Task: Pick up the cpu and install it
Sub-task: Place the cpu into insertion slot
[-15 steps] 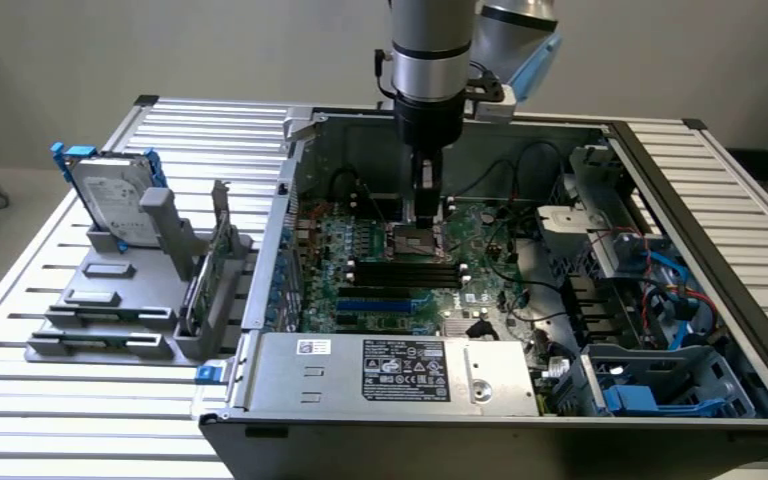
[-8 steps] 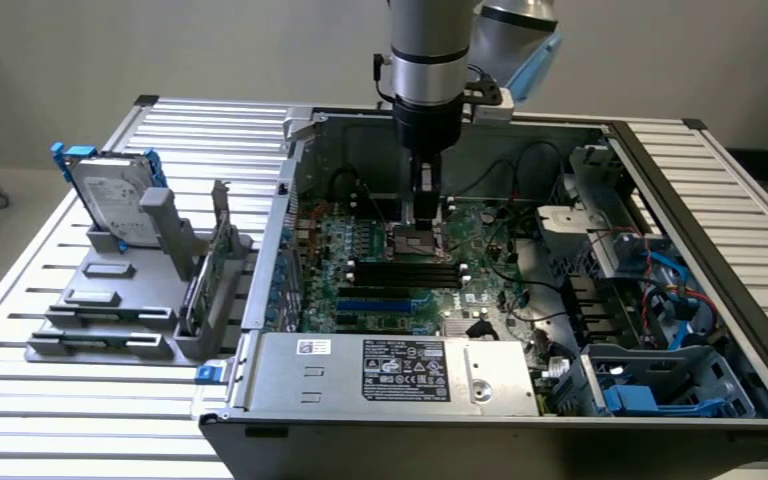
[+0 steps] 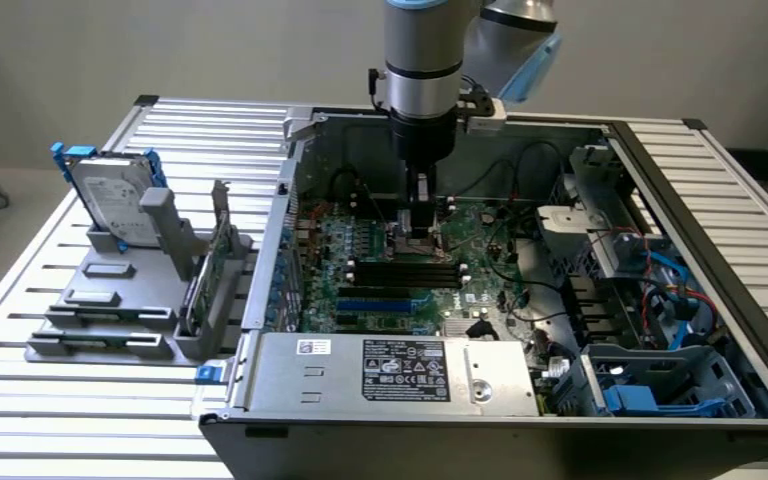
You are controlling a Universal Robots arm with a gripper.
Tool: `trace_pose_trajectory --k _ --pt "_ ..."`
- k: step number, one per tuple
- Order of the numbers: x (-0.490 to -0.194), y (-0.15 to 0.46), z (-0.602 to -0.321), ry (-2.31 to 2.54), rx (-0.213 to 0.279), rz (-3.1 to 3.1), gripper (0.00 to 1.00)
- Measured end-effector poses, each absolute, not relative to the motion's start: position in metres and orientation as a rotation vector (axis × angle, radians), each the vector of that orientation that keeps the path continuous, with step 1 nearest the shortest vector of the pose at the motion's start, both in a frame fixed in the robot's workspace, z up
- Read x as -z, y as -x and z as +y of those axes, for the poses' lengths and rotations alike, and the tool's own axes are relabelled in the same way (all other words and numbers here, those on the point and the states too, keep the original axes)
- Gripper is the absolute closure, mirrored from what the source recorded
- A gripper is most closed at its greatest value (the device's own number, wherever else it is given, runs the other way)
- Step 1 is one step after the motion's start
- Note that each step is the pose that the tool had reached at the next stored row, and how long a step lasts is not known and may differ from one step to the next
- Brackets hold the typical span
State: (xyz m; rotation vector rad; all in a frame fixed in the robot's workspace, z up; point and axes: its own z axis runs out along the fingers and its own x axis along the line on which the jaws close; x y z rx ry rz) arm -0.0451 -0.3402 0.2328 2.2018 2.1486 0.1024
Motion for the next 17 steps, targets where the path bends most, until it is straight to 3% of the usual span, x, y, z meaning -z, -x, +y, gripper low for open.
trace_pose_trajectory --k 17 --pt "-0.210 0.046 -0.340 -2.193 -0.103 2.158 0.45"
